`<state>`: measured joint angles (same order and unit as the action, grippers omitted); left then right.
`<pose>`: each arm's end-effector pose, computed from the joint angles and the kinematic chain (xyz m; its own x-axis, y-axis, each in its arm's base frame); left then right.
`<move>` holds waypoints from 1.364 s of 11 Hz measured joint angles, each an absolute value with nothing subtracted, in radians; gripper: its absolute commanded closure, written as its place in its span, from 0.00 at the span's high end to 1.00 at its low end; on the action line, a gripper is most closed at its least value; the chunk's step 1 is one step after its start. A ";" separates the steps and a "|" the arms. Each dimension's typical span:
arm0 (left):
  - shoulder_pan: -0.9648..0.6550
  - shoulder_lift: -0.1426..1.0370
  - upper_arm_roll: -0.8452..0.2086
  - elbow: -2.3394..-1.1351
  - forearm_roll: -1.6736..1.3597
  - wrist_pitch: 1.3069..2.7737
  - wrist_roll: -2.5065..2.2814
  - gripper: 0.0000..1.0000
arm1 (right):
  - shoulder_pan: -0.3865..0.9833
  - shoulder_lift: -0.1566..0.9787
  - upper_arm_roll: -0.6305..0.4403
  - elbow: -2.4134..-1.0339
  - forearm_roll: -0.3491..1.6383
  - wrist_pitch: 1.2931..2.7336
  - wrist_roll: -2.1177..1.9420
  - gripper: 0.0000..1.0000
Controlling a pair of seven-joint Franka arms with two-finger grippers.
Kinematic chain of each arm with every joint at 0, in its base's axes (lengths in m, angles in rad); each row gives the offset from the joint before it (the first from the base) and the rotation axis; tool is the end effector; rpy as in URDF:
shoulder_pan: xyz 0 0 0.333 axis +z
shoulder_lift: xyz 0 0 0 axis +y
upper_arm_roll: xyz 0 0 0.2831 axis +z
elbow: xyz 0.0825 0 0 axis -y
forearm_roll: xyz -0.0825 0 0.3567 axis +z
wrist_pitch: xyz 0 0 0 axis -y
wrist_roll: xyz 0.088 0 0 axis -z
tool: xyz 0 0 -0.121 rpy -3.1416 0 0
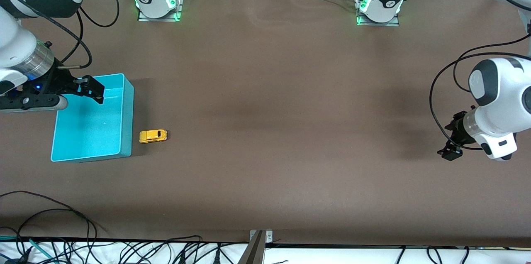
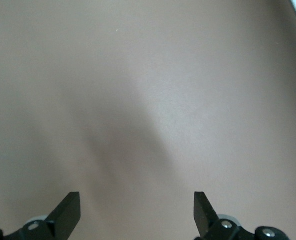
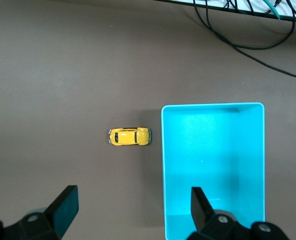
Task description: Wind up and store yellow beetle car
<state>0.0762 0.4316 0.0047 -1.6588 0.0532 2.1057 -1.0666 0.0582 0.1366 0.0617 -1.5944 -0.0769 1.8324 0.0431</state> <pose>0.6315 0.0541 0.3306 0.4351 0.8990 0.0492 0.9003 -0.4352 -0.0104 0.5823 0.0610 0.5157 0.9901 0.0946 0.1037 0.0883 -0.9941 0.0631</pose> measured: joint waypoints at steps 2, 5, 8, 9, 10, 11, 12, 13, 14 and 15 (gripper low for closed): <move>0.076 0.385 -0.006 -1.657 0.053 2.067 -0.940 1.00 | 0.058 0.137 0.062 -1.594 -0.077 1.832 0.043 1.00; 0.075 0.317 -0.028 -1.657 0.053 2.018 -0.753 1.00 | 0.058 0.137 0.061 -1.594 -0.077 1.832 0.043 1.00; 0.075 0.256 -0.043 -1.657 0.050 1.937 -0.609 1.00 | 0.058 0.138 0.061 -1.594 -0.077 1.832 0.043 1.00; 0.075 0.241 -0.047 -1.657 0.042 1.903 -0.558 1.00 | 0.057 0.139 0.060 -1.594 -0.077 1.831 0.043 1.00; 0.075 0.226 -0.050 -1.656 0.037 1.878 -0.496 1.00 | 0.056 0.140 0.060 -1.594 -0.077 1.830 0.043 1.00; 0.075 0.210 -0.055 -1.655 0.036 1.856 -0.432 1.00 | 0.054 0.140 0.059 -1.595 -0.077 1.829 0.043 1.00; 0.075 0.196 -0.064 -1.652 0.035 1.835 -0.392 1.00 | 0.054 0.141 0.058 -1.595 -0.077 1.829 0.043 1.00; 0.075 0.187 -0.075 -1.644 0.035 1.811 -0.373 1.00 | 0.054 0.141 0.057 -1.595 -0.077 1.819 0.043 1.00; 0.074 0.182 -0.084 -1.637 0.035 1.783 -0.357 1.00 | 0.054 0.141 0.057 -1.595 -0.077 1.804 0.043 1.00; 0.074 0.179 -0.088 -1.632 0.035 1.765 -0.324 1.00 | 0.056 0.142 0.058 -1.595 -0.077 1.791 0.043 1.00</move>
<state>0.0737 0.1790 -0.0883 -1.6322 0.0347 1.7651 -0.3243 0.0557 0.1416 0.0581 -1.5946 -0.0765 1.7914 0.0434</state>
